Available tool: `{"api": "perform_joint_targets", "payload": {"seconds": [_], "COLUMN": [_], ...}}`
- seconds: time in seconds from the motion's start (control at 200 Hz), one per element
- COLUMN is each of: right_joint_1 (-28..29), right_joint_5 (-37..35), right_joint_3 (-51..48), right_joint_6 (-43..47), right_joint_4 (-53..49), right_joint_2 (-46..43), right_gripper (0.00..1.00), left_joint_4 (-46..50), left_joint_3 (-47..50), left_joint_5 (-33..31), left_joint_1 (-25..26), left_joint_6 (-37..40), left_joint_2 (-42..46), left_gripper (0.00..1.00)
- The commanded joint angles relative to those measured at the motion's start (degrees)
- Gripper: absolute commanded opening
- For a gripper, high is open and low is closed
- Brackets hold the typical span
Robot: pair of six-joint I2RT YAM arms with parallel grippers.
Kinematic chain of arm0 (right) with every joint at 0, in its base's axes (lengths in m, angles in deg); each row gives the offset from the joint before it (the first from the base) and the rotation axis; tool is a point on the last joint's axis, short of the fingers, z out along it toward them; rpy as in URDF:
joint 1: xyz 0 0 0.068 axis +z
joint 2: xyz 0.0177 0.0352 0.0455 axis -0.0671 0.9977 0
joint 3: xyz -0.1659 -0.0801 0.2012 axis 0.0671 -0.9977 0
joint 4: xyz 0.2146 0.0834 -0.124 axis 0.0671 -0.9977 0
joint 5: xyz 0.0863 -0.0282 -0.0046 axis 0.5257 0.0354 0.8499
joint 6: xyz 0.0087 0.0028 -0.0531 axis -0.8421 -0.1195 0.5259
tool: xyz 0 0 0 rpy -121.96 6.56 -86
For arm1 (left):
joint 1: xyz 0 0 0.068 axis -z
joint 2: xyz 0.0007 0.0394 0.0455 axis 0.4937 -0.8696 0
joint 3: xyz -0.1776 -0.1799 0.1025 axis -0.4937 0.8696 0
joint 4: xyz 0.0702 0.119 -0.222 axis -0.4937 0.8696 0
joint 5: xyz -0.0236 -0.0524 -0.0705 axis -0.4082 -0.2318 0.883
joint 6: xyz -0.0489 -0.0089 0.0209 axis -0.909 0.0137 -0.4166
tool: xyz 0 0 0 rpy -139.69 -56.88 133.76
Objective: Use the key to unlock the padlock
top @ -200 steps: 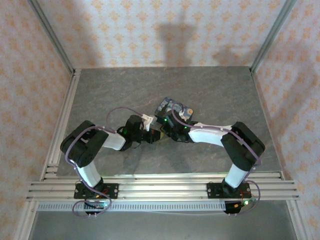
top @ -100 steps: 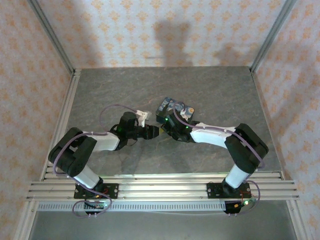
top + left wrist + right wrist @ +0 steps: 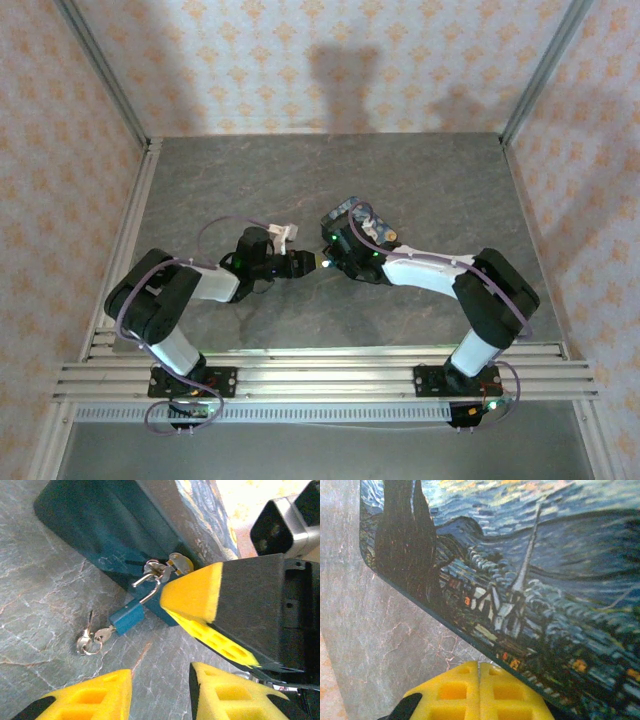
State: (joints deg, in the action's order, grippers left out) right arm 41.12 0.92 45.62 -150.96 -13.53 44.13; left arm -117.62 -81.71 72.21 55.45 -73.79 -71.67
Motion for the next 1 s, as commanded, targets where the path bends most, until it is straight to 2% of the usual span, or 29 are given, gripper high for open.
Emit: {"api": "perform_joint_targets", "payload": {"seconds": [0.0, 0.135, 0.26, 0.395, 0.5, 0.651, 0.746, 0.996], "right_joint_1": [0.21, 0.17, 0.19, 0.14, 0.2, 0.2, 0.21, 0.49], "right_joint_5": [-0.63, -0.8, -1.17, -2.02, -3.55, -5.35, -6.79, -6.62], "right_joint_3": [-1.0, -1.36, -0.82, 1.19, 1.25, -2.42, -5.75, -11.57], "right_joint_6": [-0.91, -1.14, -0.9, 0.57, 1.72, 1.14, -0.26, 2.82], "right_joint_4": [0.02, -0.33, -1.97, -5.79, -8.07, -9.15, -10.28, -13.57], "right_joint_2": [-1.4, -2.31, -4.38, -6.85, -9.19, -12.67, -15.6, -24.56], "right_gripper": [0.0, 0.0, 0.0, 0.12, 0.15, 0.16, 0.19, 0.33], "left_joint_4": [-2.3, 1.33, 8.37, 16.99, 23.43, 21.52, 20.04, 22.69], "left_joint_3": [-0.56, -1.53, -3.73, -6.02, -8.74, -11.96, -14.49, -18.3], "left_joint_5": [-1.36, -3.14, -3.27, -3.73, -3.81, -2.68, -1.33, 0.58], "left_joint_1": [0.05, 0.06, 0.15, 0.66, 0.85, 0.76, 0.75, 0.76], "left_joint_6": [-1.88, 1.52, 9.71, 20.8, 27.56, 24.32, 22.92, 28.37], "left_joint_2": [-1.21, -0.84, 0.04, 1.31, 0.7, -3.75, -6.65, -8.88], "left_gripper": [0.36, 0.37, 0.39, 0.4, 0.41, 0.42, 0.38, 0.37]}}
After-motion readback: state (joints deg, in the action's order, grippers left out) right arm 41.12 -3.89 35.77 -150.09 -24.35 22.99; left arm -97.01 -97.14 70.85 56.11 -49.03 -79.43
